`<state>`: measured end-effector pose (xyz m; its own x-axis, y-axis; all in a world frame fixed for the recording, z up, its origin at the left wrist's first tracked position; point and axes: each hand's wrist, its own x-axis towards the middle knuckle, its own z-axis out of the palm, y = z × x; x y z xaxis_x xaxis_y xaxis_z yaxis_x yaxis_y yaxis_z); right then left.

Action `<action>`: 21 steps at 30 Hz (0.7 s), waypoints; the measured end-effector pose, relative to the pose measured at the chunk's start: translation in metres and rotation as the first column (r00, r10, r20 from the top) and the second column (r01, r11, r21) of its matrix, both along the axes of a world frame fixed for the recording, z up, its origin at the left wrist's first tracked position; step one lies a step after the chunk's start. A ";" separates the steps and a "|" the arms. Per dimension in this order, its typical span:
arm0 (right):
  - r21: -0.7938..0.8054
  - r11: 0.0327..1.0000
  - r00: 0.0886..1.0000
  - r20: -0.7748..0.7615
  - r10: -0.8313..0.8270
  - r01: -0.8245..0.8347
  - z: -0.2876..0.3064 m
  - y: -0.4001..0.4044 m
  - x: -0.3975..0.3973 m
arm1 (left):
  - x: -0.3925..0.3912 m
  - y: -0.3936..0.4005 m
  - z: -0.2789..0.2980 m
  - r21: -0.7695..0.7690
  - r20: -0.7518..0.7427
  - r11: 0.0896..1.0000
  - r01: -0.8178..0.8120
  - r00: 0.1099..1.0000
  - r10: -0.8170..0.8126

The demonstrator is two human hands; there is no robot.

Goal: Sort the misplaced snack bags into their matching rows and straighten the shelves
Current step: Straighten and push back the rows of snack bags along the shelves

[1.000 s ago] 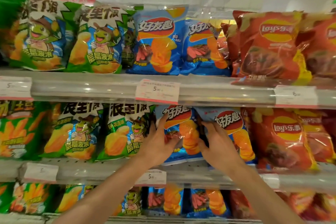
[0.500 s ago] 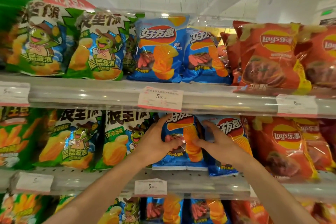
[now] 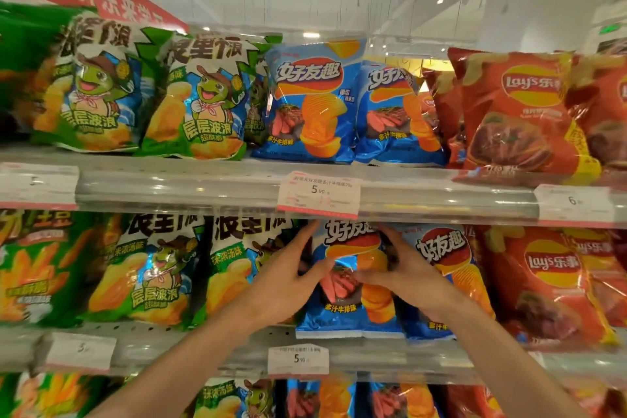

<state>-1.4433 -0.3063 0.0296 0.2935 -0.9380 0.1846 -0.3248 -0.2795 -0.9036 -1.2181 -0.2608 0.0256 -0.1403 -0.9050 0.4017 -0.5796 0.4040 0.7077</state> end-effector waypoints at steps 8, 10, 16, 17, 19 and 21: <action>-0.040 0.996 0.996 0.053 -0.073 0.075 -0.011 -0.006 0.005 | 0.044 -0.001 -0.009 -0.588 0.246 0.795 -0.149 0.903 0.352; -0.051 0.997 0.997 0.048 -0.058 0.060 -0.014 -0.005 0.010 | 0.053 -0.010 -0.018 -0.663 0.355 0.737 -0.131 0.811 0.465; 0.002 0.996 0.985 0.148 -0.084 0.085 -0.016 -0.009 0.014 | 0.063 -0.024 -0.039 -0.565 0.554 0.796 -0.216 0.616 0.560; 0.010 0.996 0.981 0.171 -0.088 0.088 -0.016 -0.010 0.012 | 0.063 -0.025 -0.040 -0.558 0.564 0.798 -0.229 0.601 0.567; 0.026 0.995 0.973 0.207 -0.099 0.096 -0.016 -0.011 0.009 | 0.062 -0.027 -0.040 -0.558 0.574 0.793 -0.246 0.576 0.582; 0.040 0.995 0.963 0.251 -0.098 0.091 -0.016 -0.012 0.007 | 0.060 -0.028 -0.040 -0.553 0.583 0.792 -0.259 0.559 0.590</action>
<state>-1.4360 -0.3186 0.0141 0.1507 -0.9649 0.2150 -0.1088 -0.2323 -0.9665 -1.1582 -0.2888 -0.0142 -0.1603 -0.7360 0.6577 -0.9861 0.0895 -0.1401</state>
